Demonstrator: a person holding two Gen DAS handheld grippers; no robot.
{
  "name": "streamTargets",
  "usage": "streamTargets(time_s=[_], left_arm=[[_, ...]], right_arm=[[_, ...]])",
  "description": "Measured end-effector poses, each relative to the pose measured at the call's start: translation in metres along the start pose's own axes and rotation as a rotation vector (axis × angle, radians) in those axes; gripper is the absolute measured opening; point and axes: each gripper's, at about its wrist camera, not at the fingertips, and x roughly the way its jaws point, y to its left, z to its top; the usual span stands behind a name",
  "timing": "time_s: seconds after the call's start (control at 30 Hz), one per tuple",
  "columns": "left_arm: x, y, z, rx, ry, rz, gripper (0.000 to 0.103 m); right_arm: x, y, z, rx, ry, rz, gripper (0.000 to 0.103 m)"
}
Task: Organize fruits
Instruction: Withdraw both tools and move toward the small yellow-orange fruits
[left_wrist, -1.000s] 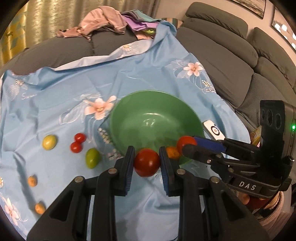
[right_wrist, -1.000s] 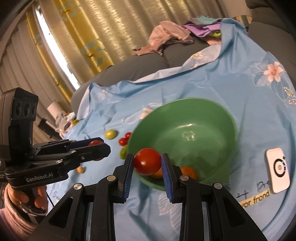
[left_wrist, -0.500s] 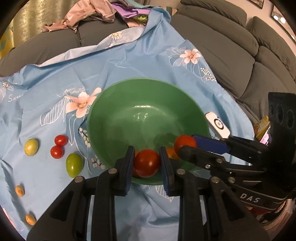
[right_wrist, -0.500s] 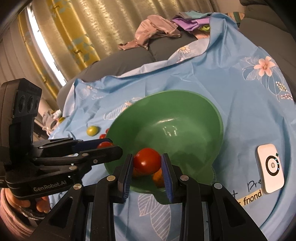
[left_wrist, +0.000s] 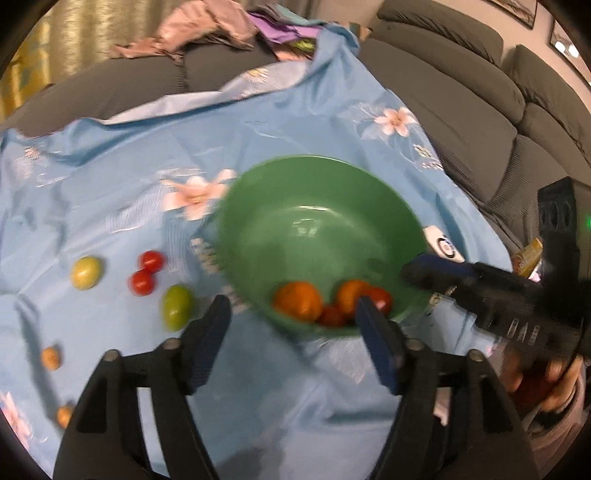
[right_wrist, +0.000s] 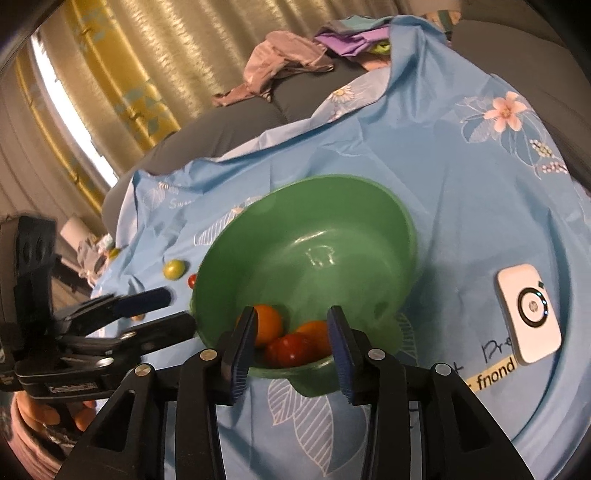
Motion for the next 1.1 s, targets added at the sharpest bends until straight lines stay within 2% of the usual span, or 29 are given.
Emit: streamTargets(time_s=[0.07,0.2,0.33,0.47,0.67,1.1], left_arm=[[-0.013,0.014,-0.015,-0.026,-0.006,0.041,0.082],[-0.039,0.05,-0.061,-0.119,0.017,0.127,0.082],[-0.067,0.079,-0.102,-0.215,0.032,0.199,0.082],[-0.095,0.101,-0.133,-0.309,0.012,0.241,0.082],[-0.113,0.111,-0.154,-0.376,-0.023,0.215,0.082],[-0.117,0.124,-0.177,-0.399,-0.052,0.149,0.08]], right_arm=[[-0.006,-0.003,-0.002,0.013,-0.012,-0.007,0.04],[-0.014,-0.005,-0.007,0.029,-0.014,-0.001,0.04],[-0.015,0.007,-0.012,0.008,-0.002,0.022,0.04],[-0.015,0.025,-0.014,-0.027,0.007,0.049,0.04],[-0.008,0.064,-0.021,-0.105,0.042,0.088,0.04],[0.031,0.136,-0.045,-0.272,0.18,0.111,0.04]])
